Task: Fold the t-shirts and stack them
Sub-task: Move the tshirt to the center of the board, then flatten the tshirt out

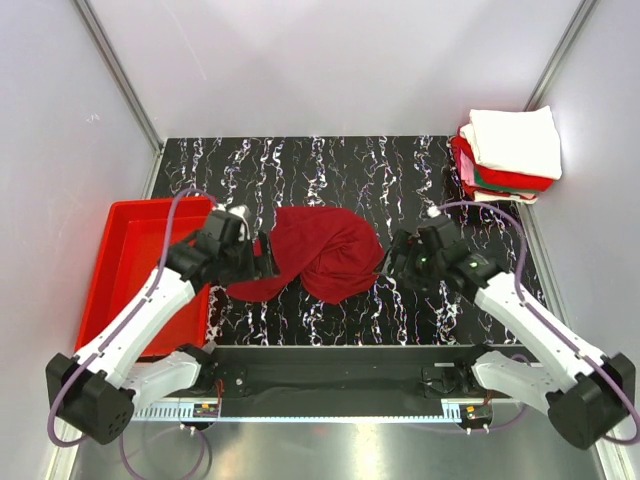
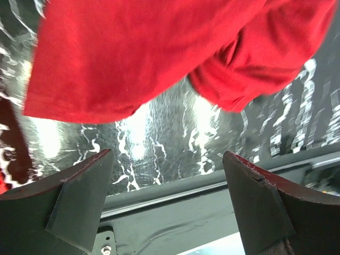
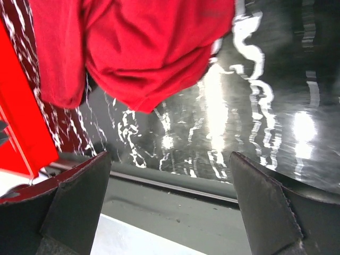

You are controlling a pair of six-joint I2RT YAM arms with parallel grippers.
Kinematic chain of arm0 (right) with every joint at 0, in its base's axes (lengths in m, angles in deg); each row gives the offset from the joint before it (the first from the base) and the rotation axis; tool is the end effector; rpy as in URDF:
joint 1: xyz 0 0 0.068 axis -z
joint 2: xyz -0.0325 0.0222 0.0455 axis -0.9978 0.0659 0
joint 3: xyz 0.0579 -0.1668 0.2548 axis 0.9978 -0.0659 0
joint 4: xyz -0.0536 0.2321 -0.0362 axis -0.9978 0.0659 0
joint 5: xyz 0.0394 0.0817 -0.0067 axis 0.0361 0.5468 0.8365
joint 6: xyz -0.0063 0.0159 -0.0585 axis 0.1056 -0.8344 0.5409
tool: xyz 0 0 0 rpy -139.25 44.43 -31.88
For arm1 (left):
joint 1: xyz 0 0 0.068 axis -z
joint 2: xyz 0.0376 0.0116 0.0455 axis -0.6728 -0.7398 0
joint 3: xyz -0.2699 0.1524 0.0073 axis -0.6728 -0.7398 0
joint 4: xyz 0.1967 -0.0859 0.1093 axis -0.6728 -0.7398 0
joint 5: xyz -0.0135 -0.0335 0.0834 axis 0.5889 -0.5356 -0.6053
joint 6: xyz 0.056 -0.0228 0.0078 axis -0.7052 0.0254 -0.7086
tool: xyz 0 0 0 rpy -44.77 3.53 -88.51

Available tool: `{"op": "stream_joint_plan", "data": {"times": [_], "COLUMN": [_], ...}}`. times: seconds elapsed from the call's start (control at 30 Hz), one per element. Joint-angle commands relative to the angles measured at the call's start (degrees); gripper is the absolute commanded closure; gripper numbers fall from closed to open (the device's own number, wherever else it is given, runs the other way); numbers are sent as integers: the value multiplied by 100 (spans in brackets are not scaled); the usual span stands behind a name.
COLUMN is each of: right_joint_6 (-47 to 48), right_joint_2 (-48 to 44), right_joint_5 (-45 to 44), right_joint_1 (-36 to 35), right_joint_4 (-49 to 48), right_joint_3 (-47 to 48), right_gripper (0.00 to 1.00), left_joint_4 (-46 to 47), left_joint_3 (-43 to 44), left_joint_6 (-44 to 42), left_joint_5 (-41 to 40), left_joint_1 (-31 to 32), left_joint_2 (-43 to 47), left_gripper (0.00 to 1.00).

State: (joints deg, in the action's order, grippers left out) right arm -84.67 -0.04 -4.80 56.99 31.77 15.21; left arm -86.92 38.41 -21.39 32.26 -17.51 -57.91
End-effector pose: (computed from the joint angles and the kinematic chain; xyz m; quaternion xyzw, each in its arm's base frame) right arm 0.1414 0.0831 0.3021 0.1156 0.9312 0.2364 0.2522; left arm 0.1477 -0.0727 0.3124 -0.0514 0.9479 -0.1871 0.2526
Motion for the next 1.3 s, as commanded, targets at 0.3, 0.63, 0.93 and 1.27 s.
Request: {"op": "stream_joint_plan", "data": {"times": [0.3,0.63,0.93,1.27], "right_joint_6": [-1114,-1422,-1466,-360], "right_joint_2": [1774,2940,3576,1092], "right_joint_5": [-170,-136,-249,-1679], "right_joint_1": [-1137,-1137,-1172,-295], "right_joint_4": [-1558,-2875,-3449,-912], "right_joint_3": [-65,-461,-470,425], "right_gripper": [0,3,52,100], "left_joint_4": [685,1871,2549,644], "left_joint_3": [-1141,-1810,-1749,340], "left_joint_6": [1092,1268,1137,496], "left_joint_5": [-1446,-1385,-1377,-1788], "left_joint_1": [142,-473,-474,-491], "left_joint_2": [-733,-1532,-2017,-550], "left_gripper": [3,7,96,100]}}
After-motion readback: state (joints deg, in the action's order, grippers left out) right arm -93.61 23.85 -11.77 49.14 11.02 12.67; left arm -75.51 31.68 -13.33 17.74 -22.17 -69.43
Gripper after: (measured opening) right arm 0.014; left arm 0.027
